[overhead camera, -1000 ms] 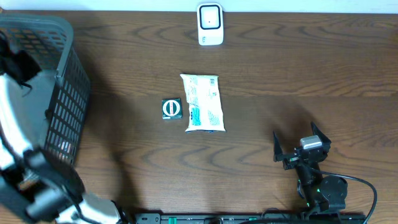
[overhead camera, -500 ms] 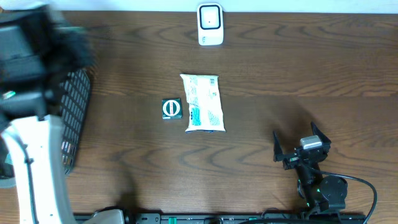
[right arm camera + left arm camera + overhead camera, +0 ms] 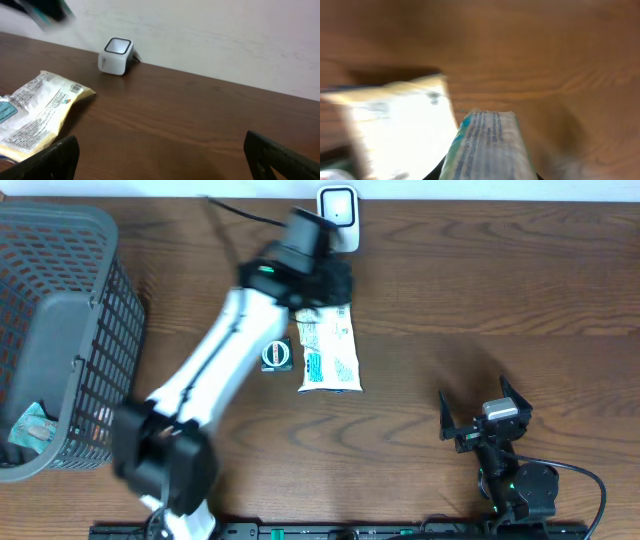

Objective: Scan the item barcode
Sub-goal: 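Carry the small box out and set it right of the bag, then reach into the basket and grasp the mint-green wipes pack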

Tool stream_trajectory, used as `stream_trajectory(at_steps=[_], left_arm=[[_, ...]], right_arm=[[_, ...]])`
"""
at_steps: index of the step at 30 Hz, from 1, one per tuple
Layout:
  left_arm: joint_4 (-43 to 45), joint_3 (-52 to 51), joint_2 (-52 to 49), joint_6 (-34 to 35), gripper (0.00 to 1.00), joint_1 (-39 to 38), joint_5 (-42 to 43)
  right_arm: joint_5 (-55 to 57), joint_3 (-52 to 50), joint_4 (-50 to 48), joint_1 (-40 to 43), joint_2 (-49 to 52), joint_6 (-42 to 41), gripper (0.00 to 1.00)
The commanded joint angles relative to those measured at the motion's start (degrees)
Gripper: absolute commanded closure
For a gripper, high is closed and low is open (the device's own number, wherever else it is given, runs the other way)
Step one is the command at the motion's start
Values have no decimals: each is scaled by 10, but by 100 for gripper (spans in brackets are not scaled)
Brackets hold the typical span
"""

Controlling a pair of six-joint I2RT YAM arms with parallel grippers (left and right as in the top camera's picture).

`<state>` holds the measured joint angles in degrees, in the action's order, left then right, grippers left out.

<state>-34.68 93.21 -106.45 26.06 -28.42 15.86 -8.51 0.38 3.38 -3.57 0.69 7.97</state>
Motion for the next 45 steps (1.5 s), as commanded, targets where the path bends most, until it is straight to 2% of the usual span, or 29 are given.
stream_trajectory(at_steps=[1,7,10,11,13,15,18,21,30,37,45], left_arm=[[21,-4,-48,55,79,-42,2],[40,-4,-112,102,78,-77,2],[40,-4,-123,115,65,-80,4],[41,-5,-126,118,52,-82,12],[47,-5,-126,117,37,-83,27],[53,-4,-126,117,26,-83,40],[59,-4,-125,114,25,-83,65],[53,5,-115,73,25,-78,96],[24,21,28,-2,25,-10,83],[-42,35,176,-44,25,120,9],[-151,78,293,-70,25,324,-117]], right_arm=[[0,-1,2,-4,-3,-6,1],[0,-1,2,-4,-3,-6,1],[0,-1,2,-4,-3,-6,1],[0,-1,2,-4,-3,-6,1],[0,-1,2,-4,-3,-6,1],[0,-1,2,-4,-3,-6,1],[0,-1,2,-4,-3,-6,1],[0,-1,2,-4,-3,-6,1],[0,-1,2,-4,-3,-6,1],[0,-1,2,-4,-3,-6,1],[0,-1,2,-4,-3,-6,1]])
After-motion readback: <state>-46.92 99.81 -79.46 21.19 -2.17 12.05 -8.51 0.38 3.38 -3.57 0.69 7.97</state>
